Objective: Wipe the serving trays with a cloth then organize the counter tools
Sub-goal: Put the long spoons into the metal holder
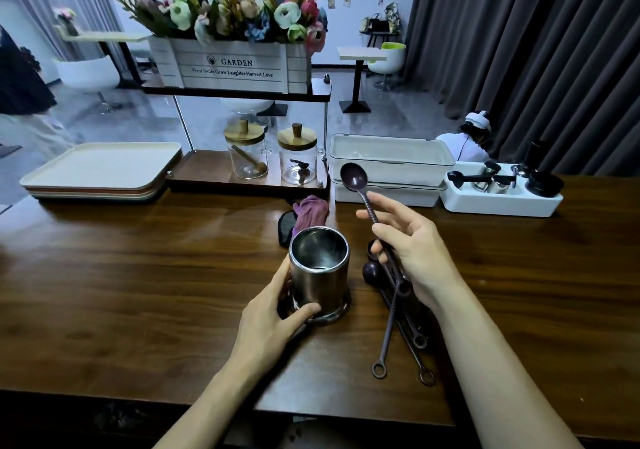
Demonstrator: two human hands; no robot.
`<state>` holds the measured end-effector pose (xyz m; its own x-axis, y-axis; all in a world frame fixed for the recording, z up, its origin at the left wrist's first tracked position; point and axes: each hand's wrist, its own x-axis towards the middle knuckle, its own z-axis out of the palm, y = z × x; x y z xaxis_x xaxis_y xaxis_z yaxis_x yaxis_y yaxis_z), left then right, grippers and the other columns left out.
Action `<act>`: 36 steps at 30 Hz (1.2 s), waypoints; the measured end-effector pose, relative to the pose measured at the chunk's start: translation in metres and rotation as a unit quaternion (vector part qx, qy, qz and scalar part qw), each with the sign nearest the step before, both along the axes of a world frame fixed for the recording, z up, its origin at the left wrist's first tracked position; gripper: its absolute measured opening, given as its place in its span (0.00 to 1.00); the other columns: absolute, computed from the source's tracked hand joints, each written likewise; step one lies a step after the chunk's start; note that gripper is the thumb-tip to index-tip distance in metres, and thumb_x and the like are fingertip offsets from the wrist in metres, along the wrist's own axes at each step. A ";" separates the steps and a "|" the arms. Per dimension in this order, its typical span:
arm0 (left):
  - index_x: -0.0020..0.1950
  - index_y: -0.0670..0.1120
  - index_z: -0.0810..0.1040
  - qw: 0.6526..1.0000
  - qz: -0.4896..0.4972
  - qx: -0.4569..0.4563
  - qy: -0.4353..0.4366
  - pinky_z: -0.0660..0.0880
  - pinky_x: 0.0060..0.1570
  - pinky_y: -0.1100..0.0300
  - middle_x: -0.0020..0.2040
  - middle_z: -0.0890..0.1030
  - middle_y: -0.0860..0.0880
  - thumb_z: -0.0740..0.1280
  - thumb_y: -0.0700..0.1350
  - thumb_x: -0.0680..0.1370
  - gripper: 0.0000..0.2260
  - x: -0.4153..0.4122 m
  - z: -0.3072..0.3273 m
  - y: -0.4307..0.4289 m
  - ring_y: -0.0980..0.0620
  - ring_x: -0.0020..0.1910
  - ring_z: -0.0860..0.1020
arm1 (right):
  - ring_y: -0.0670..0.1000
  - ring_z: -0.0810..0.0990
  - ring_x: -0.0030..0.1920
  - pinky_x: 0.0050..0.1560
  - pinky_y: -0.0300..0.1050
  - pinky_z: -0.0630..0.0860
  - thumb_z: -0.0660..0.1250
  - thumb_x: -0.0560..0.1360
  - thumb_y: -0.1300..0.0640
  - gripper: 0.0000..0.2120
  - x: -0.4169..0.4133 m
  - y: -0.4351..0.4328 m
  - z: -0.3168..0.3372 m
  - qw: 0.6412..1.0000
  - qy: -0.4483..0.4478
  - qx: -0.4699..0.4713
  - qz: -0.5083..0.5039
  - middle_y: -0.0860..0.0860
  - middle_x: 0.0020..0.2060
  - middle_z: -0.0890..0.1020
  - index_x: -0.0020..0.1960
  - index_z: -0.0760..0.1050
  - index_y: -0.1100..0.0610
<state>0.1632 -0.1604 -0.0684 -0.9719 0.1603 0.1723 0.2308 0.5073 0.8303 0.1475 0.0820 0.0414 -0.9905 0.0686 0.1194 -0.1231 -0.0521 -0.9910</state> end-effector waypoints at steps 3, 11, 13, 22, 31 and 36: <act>0.77 0.73 0.58 1.000 0.003 -0.004 -0.001 0.74 0.63 0.62 0.64 0.79 0.68 0.79 0.55 0.71 0.42 -0.001 0.000 0.000 0.70 0.65 0.74 | 0.49 0.79 0.37 0.35 0.38 0.75 0.61 0.81 0.69 0.18 -0.008 -0.008 0.007 1.000 0.002 -0.019 0.007 0.52 0.56 0.85 0.65 0.80 0.55; 0.77 0.73 0.57 1.000 0.002 -0.008 0.001 0.73 0.62 0.65 0.63 0.79 0.68 0.78 0.57 0.71 0.42 -0.001 0.000 0.000 0.70 0.64 0.75 | 0.58 0.83 0.57 0.56 0.52 0.80 0.62 0.82 0.63 0.15 -0.023 -0.018 0.020 0.999 0.019 -0.048 -0.002 0.50 0.57 0.85 0.66 0.78 0.55; 0.77 0.73 0.57 1.000 0.002 -0.009 0.000 0.73 0.62 0.65 0.61 0.78 0.71 0.79 0.57 0.71 0.42 -0.001 -0.001 0.001 0.71 0.64 0.75 | 0.57 0.83 0.60 0.59 0.55 0.80 0.64 0.82 0.61 0.14 -0.026 -0.021 0.015 0.999 0.026 -0.024 -0.019 0.48 0.57 0.85 0.66 0.79 0.53; 0.78 0.72 0.55 1.000 0.001 -0.021 0.005 0.75 0.64 0.59 0.63 0.79 0.68 0.78 0.59 0.71 0.43 -0.001 0.002 0.001 0.67 0.64 0.76 | 0.39 0.81 0.59 0.61 0.47 0.80 0.64 0.82 0.57 0.17 -0.023 -0.035 -0.006 0.996 0.053 0.049 -0.043 0.41 0.59 0.82 0.71 0.75 0.55; 0.78 0.72 0.55 1.000 0.000 -0.016 0.004 0.75 0.65 0.59 0.65 0.79 0.66 0.78 0.58 0.72 0.43 -0.001 0.002 0.001 0.67 0.65 0.75 | 0.41 0.75 0.68 0.73 0.48 0.69 0.63 0.82 0.48 0.19 -0.007 -0.037 -0.027 0.992 0.047 0.113 0.026 0.44 0.65 0.80 0.70 0.76 0.53; 0.78 0.73 0.55 1.000 0.000 -0.015 0.002 0.74 0.65 0.59 0.65 0.79 0.66 0.78 0.58 0.72 0.43 0.001 0.002 0.001 0.67 0.65 0.75 | 0.39 0.73 0.69 0.73 0.43 0.68 0.61 0.82 0.47 0.20 -0.002 -0.035 -0.028 0.986 0.047 0.148 0.060 0.42 0.66 0.80 0.71 0.76 0.53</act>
